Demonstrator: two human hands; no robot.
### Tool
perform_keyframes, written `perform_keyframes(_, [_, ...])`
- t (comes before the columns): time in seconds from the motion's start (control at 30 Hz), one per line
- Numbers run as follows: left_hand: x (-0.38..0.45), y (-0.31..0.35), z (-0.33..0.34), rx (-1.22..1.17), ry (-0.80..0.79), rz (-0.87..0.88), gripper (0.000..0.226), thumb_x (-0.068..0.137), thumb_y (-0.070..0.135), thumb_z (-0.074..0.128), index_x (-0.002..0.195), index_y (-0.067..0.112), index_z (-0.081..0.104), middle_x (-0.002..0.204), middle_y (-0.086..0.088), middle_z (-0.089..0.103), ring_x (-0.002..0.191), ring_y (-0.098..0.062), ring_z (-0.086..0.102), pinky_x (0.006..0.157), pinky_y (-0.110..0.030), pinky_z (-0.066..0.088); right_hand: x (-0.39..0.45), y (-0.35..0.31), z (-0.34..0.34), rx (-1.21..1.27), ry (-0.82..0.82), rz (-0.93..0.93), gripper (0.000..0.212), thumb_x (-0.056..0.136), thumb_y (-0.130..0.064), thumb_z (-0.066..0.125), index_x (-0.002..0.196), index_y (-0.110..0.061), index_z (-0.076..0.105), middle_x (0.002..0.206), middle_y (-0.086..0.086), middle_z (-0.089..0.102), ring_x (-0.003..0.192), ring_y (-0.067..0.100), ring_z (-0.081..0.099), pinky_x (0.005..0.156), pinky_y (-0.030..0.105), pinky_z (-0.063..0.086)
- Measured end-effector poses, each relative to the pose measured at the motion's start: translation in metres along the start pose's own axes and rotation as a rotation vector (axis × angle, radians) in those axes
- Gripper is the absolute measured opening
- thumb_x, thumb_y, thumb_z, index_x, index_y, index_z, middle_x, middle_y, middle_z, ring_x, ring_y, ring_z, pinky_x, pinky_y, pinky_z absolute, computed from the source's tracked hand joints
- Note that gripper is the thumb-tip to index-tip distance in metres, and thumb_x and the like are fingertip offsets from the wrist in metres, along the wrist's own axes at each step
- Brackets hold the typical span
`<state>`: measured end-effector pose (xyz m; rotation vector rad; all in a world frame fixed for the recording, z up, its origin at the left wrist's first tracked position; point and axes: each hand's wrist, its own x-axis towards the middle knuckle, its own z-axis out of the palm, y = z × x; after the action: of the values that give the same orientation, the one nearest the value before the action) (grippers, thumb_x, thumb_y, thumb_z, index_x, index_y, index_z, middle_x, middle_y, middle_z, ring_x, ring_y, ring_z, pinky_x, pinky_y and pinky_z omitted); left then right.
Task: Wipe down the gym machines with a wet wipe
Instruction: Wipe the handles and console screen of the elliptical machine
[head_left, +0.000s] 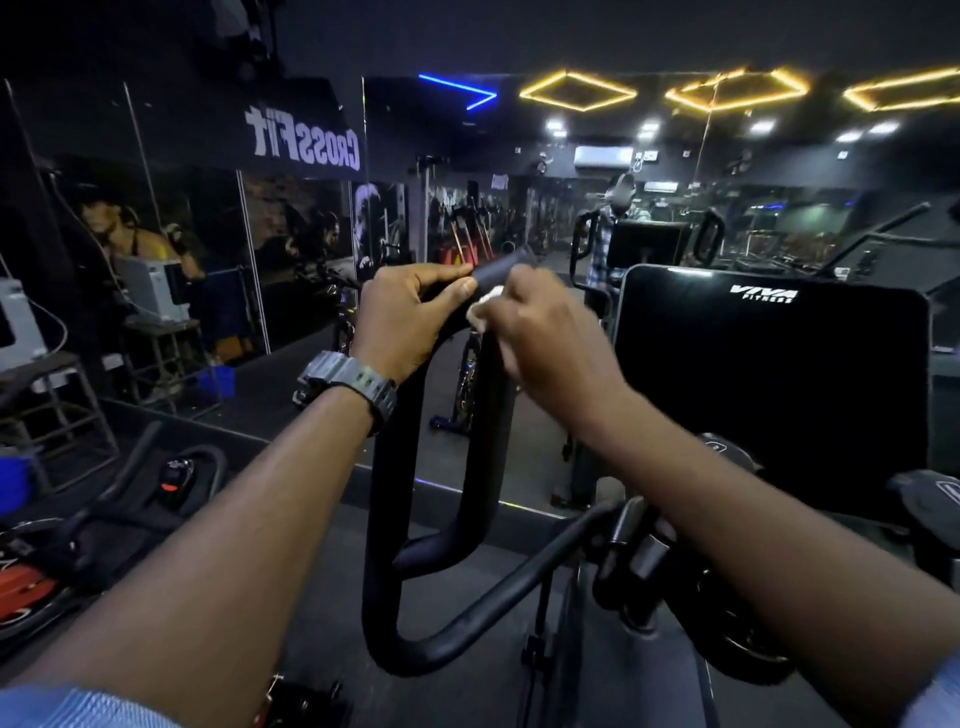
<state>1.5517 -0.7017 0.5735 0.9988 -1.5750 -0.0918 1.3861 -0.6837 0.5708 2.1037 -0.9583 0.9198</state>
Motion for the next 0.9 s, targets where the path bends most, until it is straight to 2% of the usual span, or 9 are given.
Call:
perform_keyframes(0.07, [0.001, 0.0, 0.0, 0.013, 0.009, 0.015, 0.025, 0.088, 0.025, 0.071, 0.11, 0.016, 0.074, 0.103, 0.006, 0.073, 0.091, 0.003, 0.066, 0.08, -0.006, 0.047, -0.034, -0.019, 0.012, 0.058, -0.06, -0.034, 0.029, 0.09, -0.017, 0.037, 0.087, -0.003, 0.063, 0.088, 0.01, 0.05, 0.076, 0.025, 0.046, 0.049, 0.041, 0.049])
perform_keyframes(0.13, [0.0, -0.001, 0.001, 0.013, 0.021, 0.016, 0.025, 0.088, 0.025, 0.071, 0.11, 0.015, 0.074, 0.105, 0.004, 0.074, 0.094, 0.001, 0.067, 0.083, -0.007, 0.047, -0.088, -0.049, 0.019, 0.133, -0.213, -0.19, 0.022, 0.087, -0.019, 0.046, 0.081, -0.007, 0.064, 0.087, 0.007, 0.053, 0.075, 0.023, 0.047, 0.043, 0.035, 0.048])
perform_keyframes(0.2, [0.0, -0.002, 0.002, 0.009, 0.028, 0.015, 0.024, 0.088, 0.025, 0.071, 0.11, 0.015, 0.074, 0.105, 0.004, 0.074, 0.094, 0.001, 0.067, 0.083, -0.007, 0.047, -0.096, -0.044, 0.02, 0.158, -0.304, -0.2, 0.02, 0.09, -0.02, 0.05, 0.092, -0.009, 0.066, 0.092, 0.006, 0.058, 0.079, 0.025, 0.055, 0.05, 0.038, 0.052])
perform_keyframes(0.33, [-0.001, 0.002, 0.003, 0.001, 0.031, 0.025, 0.024, 0.088, 0.023, 0.071, 0.109, 0.013, 0.074, 0.104, 0.007, 0.072, 0.091, 0.004, 0.066, 0.081, -0.004, 0.045, -0.027, -0.001, 0.002, 0.087, 0.037, -0.039, 0.019, 0.091, -0.014, 0.057, 0.107, -0.01, 0.067, 0.093, 0.009, 0.055, 0.082, 0.027, 0.052, 0.051, 0.039, 0.05])
perform_keyframes(0.37, [-0.001, 0.002, 0.003, -0.002, 0.029, 0.022, 0.024, 0.088, 0.022, 0.071, 0.109, 0.012, 0.074, 0.103, 0.008, 0.072, 0.092, 0.004, 0.065, 0.081, -0.003, 0.044, -0.025, 0.0, 0.004, 0.108, 0.072, -0.003, 0.022, 0.09, -0.011, 0.058, 0.11, -0.011, 0.067, 0.096, 0.009, 0.055, 0.085, 0.026, 0.053, 0.053, 0.04, 0.052])
perform_keyframes(0.53, [-0.002, -0.002, 0.003, -0.016, 0.043, -0.004, 0.025, 0.087, 0.025, 0.072, 0.109, 0.015, 0.075, 0.104, 0.006, 0.074, 0.093, 0.003, 0.066, 0.087, -0.011, 0.049, -0.117, -0.042, 0.03, 0.288, -0.008, 0.001, 0.027, 0.099, -0.022, 0.046, 0.118, -0.017, 0.064, 0.112, 0.0, 0.05, 0.095, 0.021, 0.055, 0.06, 0.035, 0.055])
perform_keyframes(0.6, [-0.002, -0.001, 0.003, -0.016, 0.043, -0.004, 0.024, 0.087, 0.024, 0.072, 0.109, 0.015, 0.074, 0.103, 0.006, 0.074, 0.092, 0.004, 0.066, 0.086, -0.01, 0.048, -0.111, -0.037, 0.03, 0.293, 0.043, -0.005, 0.027, 0.098, -0.019, 0.048, 0.116, -0.015, 0.067, 0.113, 0.001, 0.051, 0.096, 0.022, 0.056, 0.065, 0.032, 0.056])
perform_keyframes(0.73, [-0.002, 0.001, 0.003, -0.039, 0.037, -0.009, 0.023, 0.087, 0.023, 0.072, 0.108, 0.014, 0.075, 0.101, 0.007, 0.073, 0.092, 0.007, 0.066, 0.084, -0.007, 0.048, -0.04, -0.01, 0.019, 0.256, 0.267, 0.194, 0.028, 0.085, -0.001, 0.065, 0.11, -0.01, 0.071, 0.104, 0.007, 0.059, 0.094, 0.025, 0.057, 0.08, 0.03, 0.051])
perform_keyframes(0.9, [-0.004, -0.002, 0.001, -0.031, 0.042, -0.007, 0.024, 0.087, 0.025, 0.072, 0.109, 0.016, 0.075, 0.102, 0.007, 0.074, 0.092, 0.006, 0.066, 0.086, -0.011, 0.05, -0.112, -0.05, 0.038, 0.429, 0.185, 0.209, 0.024, 0.088, -0.006, 0.061, 0.109, -0.011, 0.07, 0.106, -0.001, 0.057, 0.096, 0.019, 0.056, 0.082, 0.027, 0.05])
